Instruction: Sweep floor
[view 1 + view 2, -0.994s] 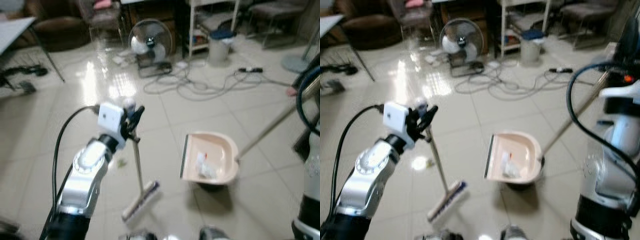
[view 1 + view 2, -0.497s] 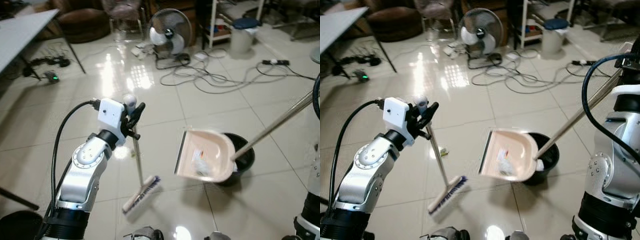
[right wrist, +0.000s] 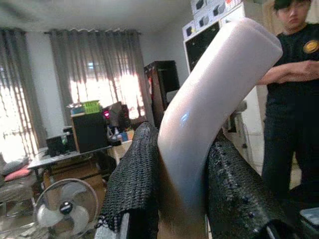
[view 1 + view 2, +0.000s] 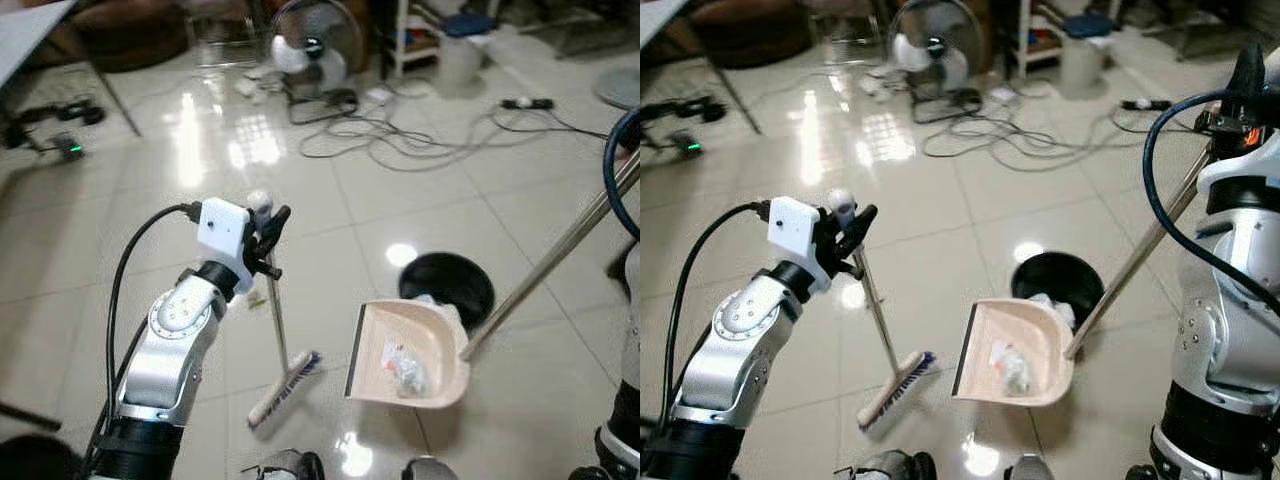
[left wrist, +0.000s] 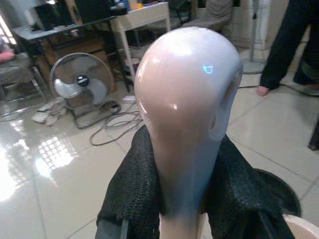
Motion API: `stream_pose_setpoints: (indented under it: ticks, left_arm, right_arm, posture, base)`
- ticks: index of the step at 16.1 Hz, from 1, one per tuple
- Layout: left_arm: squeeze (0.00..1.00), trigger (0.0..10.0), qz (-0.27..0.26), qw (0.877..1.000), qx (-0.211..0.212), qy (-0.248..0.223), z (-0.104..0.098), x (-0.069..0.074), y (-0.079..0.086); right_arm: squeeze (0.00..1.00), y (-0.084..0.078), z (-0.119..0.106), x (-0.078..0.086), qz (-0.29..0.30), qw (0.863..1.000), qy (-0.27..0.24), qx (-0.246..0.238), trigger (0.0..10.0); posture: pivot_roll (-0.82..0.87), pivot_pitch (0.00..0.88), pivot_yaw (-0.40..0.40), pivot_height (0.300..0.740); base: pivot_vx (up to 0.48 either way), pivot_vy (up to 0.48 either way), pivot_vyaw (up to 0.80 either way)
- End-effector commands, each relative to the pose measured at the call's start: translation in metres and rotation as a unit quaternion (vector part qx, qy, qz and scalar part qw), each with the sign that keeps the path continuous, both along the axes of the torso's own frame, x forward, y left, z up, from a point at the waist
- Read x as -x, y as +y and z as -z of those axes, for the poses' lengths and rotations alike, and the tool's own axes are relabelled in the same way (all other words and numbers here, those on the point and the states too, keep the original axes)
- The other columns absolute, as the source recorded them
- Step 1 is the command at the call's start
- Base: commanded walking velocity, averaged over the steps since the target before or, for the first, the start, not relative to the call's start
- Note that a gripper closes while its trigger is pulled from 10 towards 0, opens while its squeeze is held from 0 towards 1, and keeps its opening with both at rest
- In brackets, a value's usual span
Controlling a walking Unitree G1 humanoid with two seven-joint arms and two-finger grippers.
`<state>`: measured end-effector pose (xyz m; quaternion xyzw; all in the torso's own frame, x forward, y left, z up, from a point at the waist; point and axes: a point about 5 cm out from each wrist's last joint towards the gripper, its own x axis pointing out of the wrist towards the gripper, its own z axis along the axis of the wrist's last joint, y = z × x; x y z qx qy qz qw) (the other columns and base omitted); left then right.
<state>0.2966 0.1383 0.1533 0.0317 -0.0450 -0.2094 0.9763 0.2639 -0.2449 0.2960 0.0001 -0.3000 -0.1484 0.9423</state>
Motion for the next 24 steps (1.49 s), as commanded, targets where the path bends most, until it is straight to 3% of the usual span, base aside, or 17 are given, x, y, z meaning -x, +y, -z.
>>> stream_pose_setpoints:
  ticks: [1, 8, 17, 24]
  left_arm:
    - [0.0, 10.0, -0.001, 1.0, 0.006, -0.02, -0.008, 0.002, 0.002]
    - [0.0, 10.0, 0.026, 0.998, 0.01, -0.048, -0.013, 0.0, -0.009]
    - [0.0, 10.0, 0.044, 0.997, 0.011, -0.057, -0.013, 0.0, -0.016]
    - [0.0, 10.0, 0.036, 0.998, 0.009, -0.059, -0.012, -0.001, -0.012]
  right_arm:
    - [0.0, 0.007, -0.021, 0.009, -0.01, 0.999, -0.042, 0.015, 10.0]
    - [0.0, 0.005, -0.038, 0.016, -0.01, 0.998, -0.059, 0.016, 10.0]
    - [0.0, 0.005, -0.035, 0.02, -0.004, 0.999, -0.049, 0.011, 10.0]
    - [0.0, 0.007, -0.035, 0.017, -0.013, 0.999, -0.042, 0.014, 10.0]
  posture:
    - [-0.06, 0.108, 0.101, 0.74]
    - [-0.1, 0.072, 0.11, 0.74]
    - [-0.11, 0.053, 0.12, 0.74]
    - [-0.1, 0.059, 0.115, 0.74]
  base:
    - [0.0, 0.0, -0.8]
    - [0.079, 0.0, -0.8]
    - [0.369, 0.0, 0.0]
    - [0.384, 0.0, 0.0]
